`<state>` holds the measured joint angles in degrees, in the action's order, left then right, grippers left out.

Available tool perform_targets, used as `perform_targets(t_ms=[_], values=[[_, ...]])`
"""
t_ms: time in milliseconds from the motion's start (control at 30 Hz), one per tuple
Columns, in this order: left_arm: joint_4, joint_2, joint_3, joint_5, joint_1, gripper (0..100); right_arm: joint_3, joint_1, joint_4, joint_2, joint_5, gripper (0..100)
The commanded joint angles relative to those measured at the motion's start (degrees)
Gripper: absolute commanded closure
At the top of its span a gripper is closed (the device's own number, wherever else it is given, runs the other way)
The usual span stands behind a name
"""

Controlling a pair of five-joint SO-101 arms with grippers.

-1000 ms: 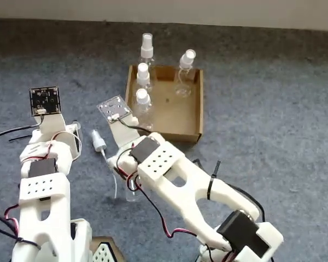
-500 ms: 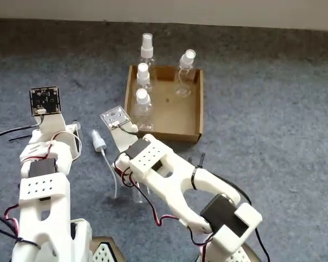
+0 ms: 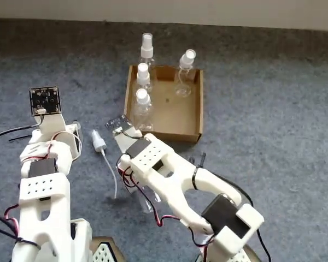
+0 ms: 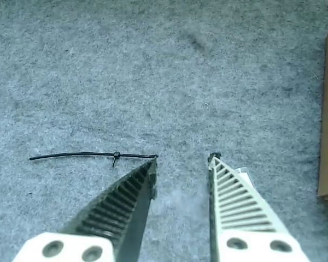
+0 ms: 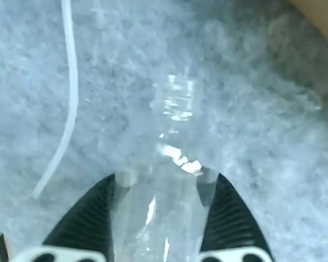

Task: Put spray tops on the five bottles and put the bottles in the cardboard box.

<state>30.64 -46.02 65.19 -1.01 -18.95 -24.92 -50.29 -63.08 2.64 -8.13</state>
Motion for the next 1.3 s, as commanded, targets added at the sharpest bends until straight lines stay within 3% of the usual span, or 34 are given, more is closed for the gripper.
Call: perform_targets(t_ms=[0, 133, 233, 467, 567, 667, 867, 1000, 1267], values=[[-0.97, -0.48, -0.22, -0.26, -0.48, 85, 2.51, 1.19, -6.11, -9.71, 2.55, 99.5], [-0.97, -0.48, -0.22, -0.26, -0.48, 85, 2.51, 3.38, -14.2, -20.26, 11.08, 99.5], [-0.97, -0.4, -0.22, -0.26, -0.48, 85, 2.59, 9.1, -21.05, -28.26, 15.03, 99.5], [-0.97, -0.4, -0.22, -0.26, -0.48, 85, 2.51, 37.41, -28.26, -41.1, 28.31, 99.2], [-1.05, -0.4, -0.22, -0.26, -0.48, 85, 2.42, 50.15, -26.07, -39.96, 33.41, 99.2], [-1.05, -0.4, -0.13, -0.26, -0.48, 85, -1.27, 58.51, -19.74, -35.47, 36.84, 99.2], [-1.14, -0.4, 0.31, -0.26, -0.4, 85, -12.09, 64.31, -3.74, -22.9, 38.24, 99.2], [-1.14, -0.4, 0.31, -0.26, -0.4, 85, -13.85, 64.75, 0.04, -16.04, 38.07, 98.0], [-1.23, -0.4, 0.31, -0.26, -0.4, 85, -11.65, 64.75, -0.04, -11.12, 38.15, 73.8]])
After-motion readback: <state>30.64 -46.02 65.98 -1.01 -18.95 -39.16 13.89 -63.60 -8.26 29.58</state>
